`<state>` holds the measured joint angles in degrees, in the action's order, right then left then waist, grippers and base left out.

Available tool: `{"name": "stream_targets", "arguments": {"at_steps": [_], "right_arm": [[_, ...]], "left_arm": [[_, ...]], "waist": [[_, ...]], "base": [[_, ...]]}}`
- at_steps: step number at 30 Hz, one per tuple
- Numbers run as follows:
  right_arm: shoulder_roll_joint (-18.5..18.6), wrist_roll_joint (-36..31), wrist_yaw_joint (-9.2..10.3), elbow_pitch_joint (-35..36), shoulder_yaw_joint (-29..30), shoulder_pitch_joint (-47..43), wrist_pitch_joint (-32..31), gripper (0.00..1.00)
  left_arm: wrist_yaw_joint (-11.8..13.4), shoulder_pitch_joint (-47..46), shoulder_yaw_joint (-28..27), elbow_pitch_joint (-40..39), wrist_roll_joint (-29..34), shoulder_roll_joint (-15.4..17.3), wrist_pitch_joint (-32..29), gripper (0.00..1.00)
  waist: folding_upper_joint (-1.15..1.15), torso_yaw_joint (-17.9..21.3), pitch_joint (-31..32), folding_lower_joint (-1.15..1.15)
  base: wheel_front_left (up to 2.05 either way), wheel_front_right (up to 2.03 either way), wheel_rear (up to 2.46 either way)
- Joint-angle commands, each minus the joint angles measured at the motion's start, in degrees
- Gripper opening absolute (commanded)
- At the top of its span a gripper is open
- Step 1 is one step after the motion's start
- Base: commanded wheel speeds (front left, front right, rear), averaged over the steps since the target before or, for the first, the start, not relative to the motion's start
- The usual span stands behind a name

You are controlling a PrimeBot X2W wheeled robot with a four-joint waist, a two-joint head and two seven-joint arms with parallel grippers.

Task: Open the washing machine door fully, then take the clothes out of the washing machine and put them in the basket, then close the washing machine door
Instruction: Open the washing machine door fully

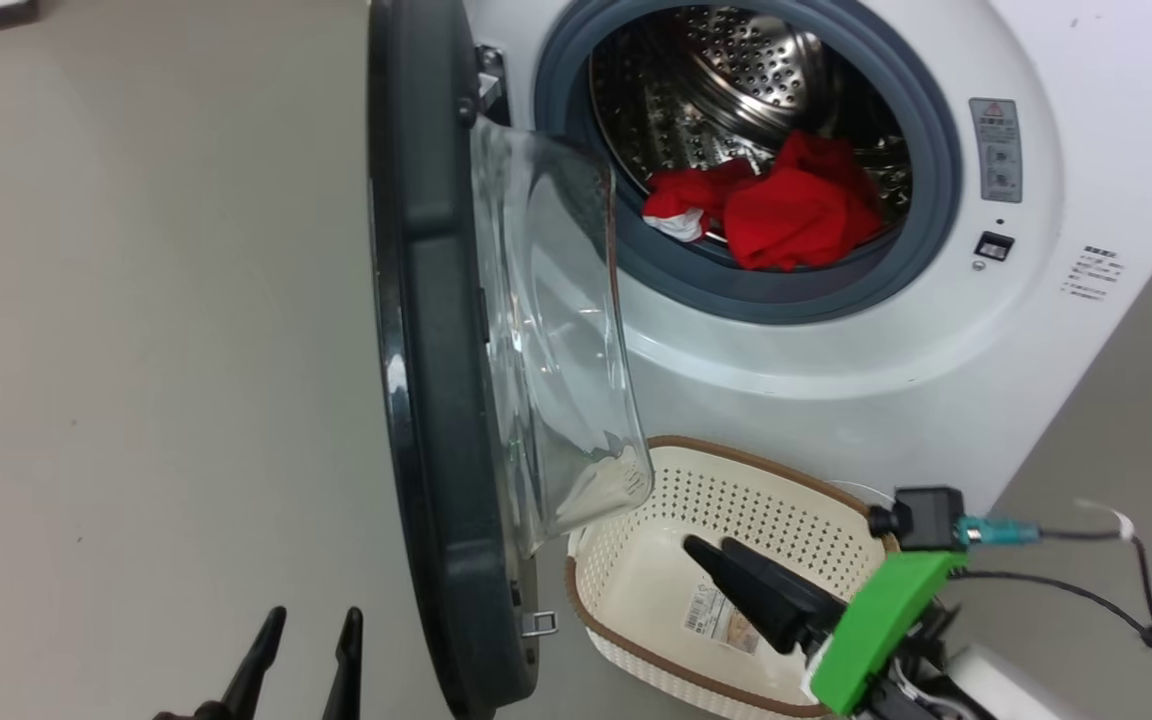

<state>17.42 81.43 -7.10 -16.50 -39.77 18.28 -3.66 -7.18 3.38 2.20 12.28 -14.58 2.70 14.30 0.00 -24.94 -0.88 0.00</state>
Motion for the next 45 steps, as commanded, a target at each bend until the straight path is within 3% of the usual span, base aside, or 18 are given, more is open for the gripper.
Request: {"name": "stream_targets", "arguments": {"at_steps": [1,8,13,18,30,45], "right_arm": [[0.4,-1.1,-0.39,0.6,-0.9,-0.4,2.0,1.00],[2.8,-8.9,-0.39,-5.6,-5.8,-0.9,13.5,1.00],[2.2,-14.3,-0.39,-11.6,-5.8,0.0,18.3,1.00],[-0.2,-25.5,-0.39,-11.9,2.5,-0.8,18.6,1.00],[-7.3,-51.1,-0.39,-1.9,21.8,-11.0,18.7,1.00],[-12.3,-60.4,-0.39,1.0,30.6,-20.3,18.7,1.00]], "left_arm": [[-0.3,-0.5,-2.3,-1.1,0.5,0.2,0.7,1.00],[-0.3,-0.3,-3.2,-1.0,0.4,0.2,0.7,1.00],[-0.3,-0.4,-3.6,-0.8,0.5,0.2,0.7,1.00],[-0.3,-0.5,-3.9,-0.7,0.4,0.2,0.7,1.00],[-0.3,-1.1,-3.9,-0.9,0.4,0.2,0.7,1.00],[-0.3,-1.1,-3.7,-1.3,0.4,0.2,0.7,1.00]], "waist": [[0.00,0.7,0.3,0.00],[0.00,2.3,0.3,0.00],[0.00,3.1,0.1,0.00],[0.00,3.6,0.0,0.00],[0.00,3.0,-0.2,0.00],[0.00,2.8,-0.1,0.00]], "base": [[0.00,0.00,0.00],[0.00,0.00,0.00],[0.00,0.00,0.00],[0.00,0.00,0.00],[0.00,0.00,0.00],[0.00,0.00,0.00]]}}
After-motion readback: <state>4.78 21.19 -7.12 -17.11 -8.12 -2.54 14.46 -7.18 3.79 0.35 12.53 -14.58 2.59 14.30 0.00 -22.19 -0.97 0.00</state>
